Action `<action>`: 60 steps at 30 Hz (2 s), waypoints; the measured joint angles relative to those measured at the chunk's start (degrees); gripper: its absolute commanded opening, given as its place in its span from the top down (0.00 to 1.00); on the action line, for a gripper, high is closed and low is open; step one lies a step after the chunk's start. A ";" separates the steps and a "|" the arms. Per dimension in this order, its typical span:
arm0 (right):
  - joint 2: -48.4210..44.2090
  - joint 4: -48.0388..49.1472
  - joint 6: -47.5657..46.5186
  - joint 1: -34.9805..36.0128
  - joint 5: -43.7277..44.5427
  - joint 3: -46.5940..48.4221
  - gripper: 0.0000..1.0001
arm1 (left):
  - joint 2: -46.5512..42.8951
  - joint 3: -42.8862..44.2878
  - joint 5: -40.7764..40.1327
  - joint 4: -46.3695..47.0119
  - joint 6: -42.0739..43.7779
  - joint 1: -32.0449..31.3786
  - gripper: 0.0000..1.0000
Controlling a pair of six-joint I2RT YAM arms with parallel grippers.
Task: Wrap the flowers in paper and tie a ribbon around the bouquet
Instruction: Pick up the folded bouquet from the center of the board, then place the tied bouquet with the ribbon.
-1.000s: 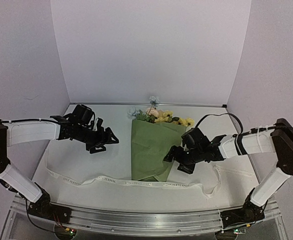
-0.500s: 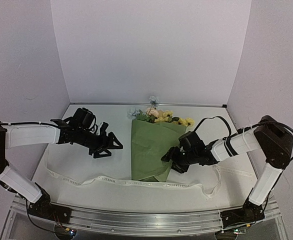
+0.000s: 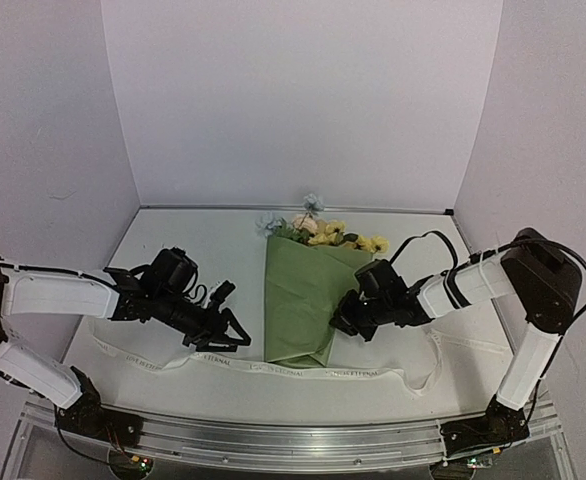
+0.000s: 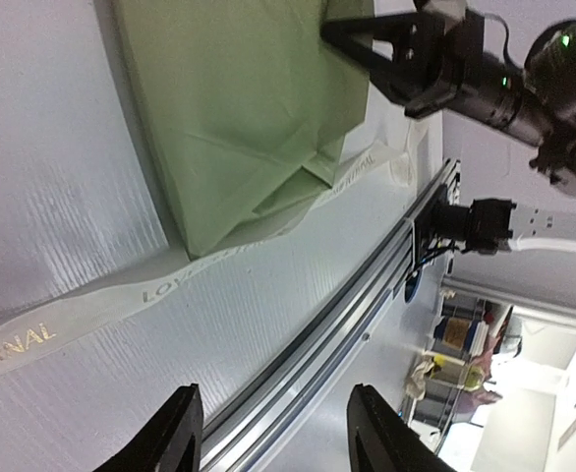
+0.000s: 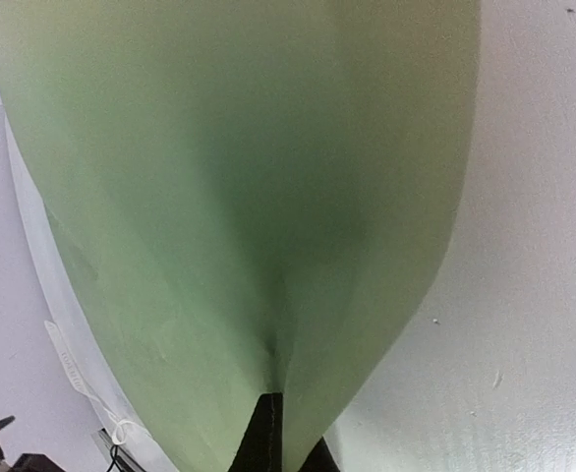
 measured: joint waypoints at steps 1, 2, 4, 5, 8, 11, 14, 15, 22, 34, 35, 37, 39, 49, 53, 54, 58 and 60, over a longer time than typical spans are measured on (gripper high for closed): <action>-0.14 -0.41 0.45 -0.02 -0.02 0.37 1.00 | -0.04 -0.63 0.37 0.81 -0.14 -0.91 0.56; -0.36 -0.95 0.95 -0.02 -0.02 0.78 1.00 | -0.04 -1.00 0.56 1.43 -0.48 -1.54 0.57; -0.89 -2.24 1.76 -0.02 -0.02 1.68 1.00 | 0.07 -1.86 0.89 3.20 -1.21 -3.17 0.62; -1.17 -3.09 2.11 -0.02 -0.02 2.27 1.00 | 0.35 -2.16 0.95 4.23 -1.46 -3.87 0.64; -1.79 -5.25 2.93 -0.02 -0.22 4.22 1.00 | 2.62 -2.69 1.02 7.93 -2.82 -5.70 0.73; -2.28 -6.07 3.99 -0.02 -0.63 5.61 1.00 | 5.92 -3.36 0.77 11.35 -4.51 -6.79 0.82; -2.88 -6.68 4.72 -0.02 -0.92 5.90 1.00 | 8.12 -4.27 -0.45 12.83 -6.33 -7.01 0.89; -3.10 -6.97 5.00 -0.02 -0.96 5.90 1.00 | 8.70 -4.57 -1.07 13.09 -7.00 -7.02 0.91; -4.15 -7.81 6.40 -0.02 -1.33 5.90 1.00 | 11.12 -5.56 -5.66 13.21 -10.44 -7.00 0.90; -6.32 -7.95 9.24 -0.16 -2.61 5.90 1.00 | 17.51 -1.39 -10.50 12.84 -15.12 -7.05 0.82; -6.45 -7.89 9.53 -0.25 -2.79 5.90 1.00 | 17.53 -1.21 -10.67 12.78 -15.25 -7.05 0.82; -6.50 -7.84 10.03 -0.38 -3.09 5.90 1.00 | 17.55 -1.02 -10.76 12.69 -15.47 -7.07 0.81; -6.50 -7.79 10.40 -0.55 -3.36 5.90 1.00 | 17.55 -1.01 -10.73 12.72 -15.81 -7.11 0.80; -6.50 -7.49 12.00 -1.17 -4.32 6.06 1.00 | 17.25 -1.42 -10.63 13.48 -16.81 -7.11 0.75; -6.50 -7.42 12.28 -1.38 -4.44 6.71 1.00 | 17.14 -1.44 -10.69 13.46 -17.50 -7.11 0.74; -6.52 -7.36 12.35 -1.44 -4.51 6.83 1.00 | 17.06 -1.46 -10.71 13.42 -17.65 -7.11 0.75; -6.53 -7.27 12.62 -1.62 -4.68 7.01 1.00 | 16.16 -2.14 -11.14 12.98 -17.80 -7.11 0.76; -6.55 -7.25 12.80 -1.64 -4.72 7.01 1.00 | 16.02 -2.19 -11.19 12.59 -17.82 -7.11 0.77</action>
